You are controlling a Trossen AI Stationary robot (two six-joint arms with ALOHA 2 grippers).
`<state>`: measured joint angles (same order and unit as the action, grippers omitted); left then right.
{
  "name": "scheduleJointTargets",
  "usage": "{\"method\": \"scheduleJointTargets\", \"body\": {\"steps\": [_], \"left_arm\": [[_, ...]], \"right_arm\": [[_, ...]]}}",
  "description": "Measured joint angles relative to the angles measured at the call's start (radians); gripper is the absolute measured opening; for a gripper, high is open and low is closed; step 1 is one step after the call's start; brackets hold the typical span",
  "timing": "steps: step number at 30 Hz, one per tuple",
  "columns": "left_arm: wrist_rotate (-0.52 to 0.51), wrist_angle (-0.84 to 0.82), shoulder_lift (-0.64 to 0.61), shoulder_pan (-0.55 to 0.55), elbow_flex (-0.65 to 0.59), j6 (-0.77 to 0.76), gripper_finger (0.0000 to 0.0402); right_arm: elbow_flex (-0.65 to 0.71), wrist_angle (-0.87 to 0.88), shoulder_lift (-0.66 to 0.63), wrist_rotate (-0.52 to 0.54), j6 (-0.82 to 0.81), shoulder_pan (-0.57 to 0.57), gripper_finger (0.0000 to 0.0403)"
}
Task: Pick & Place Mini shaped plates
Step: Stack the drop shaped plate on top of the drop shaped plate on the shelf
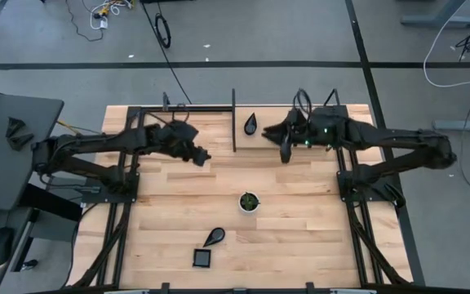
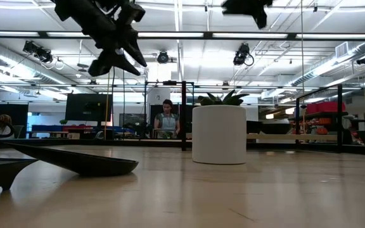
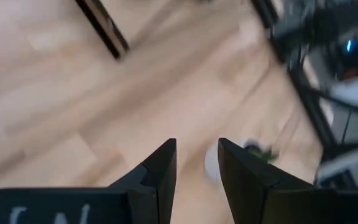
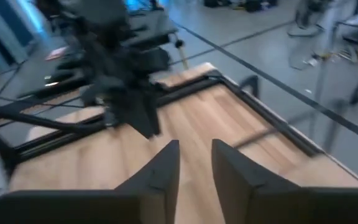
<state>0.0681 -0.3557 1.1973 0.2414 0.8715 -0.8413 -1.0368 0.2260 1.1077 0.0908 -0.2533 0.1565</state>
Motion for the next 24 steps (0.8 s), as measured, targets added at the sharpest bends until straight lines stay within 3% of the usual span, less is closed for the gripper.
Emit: {"method": "scheduleJointTargets", "body": {"steps": [9, 12, 18, 24], "left_arm": [[-0.067, -0.180, 0.000, -0.271, 0.000, -0.047, 0.0124], [-0.145, -0.212, 0.000, -0.403, 0.000, -0.101, 0.0124], [-0.338, -0.219, 0.000, -0.668, 0.000, -0.290, 0.0124], [-0.539, -0.219, 0.000, -0.918, 0.000, -0.506, 0.0124]], "right_arm": [[-0.229, 0.010, 0.199, 0.167, -0.001, -0.318, 0.0027], [-0.319, 0.033, 0.302, 0.173, -0.042, -0.386, 0.0006], [-0.497, 0.106, 0.503, 0.170, -0.180, -0.510, 0.0006], [-0.606, 0.191, 0.666, 0.079, -0.318, -0.570, 0.0005]]}}
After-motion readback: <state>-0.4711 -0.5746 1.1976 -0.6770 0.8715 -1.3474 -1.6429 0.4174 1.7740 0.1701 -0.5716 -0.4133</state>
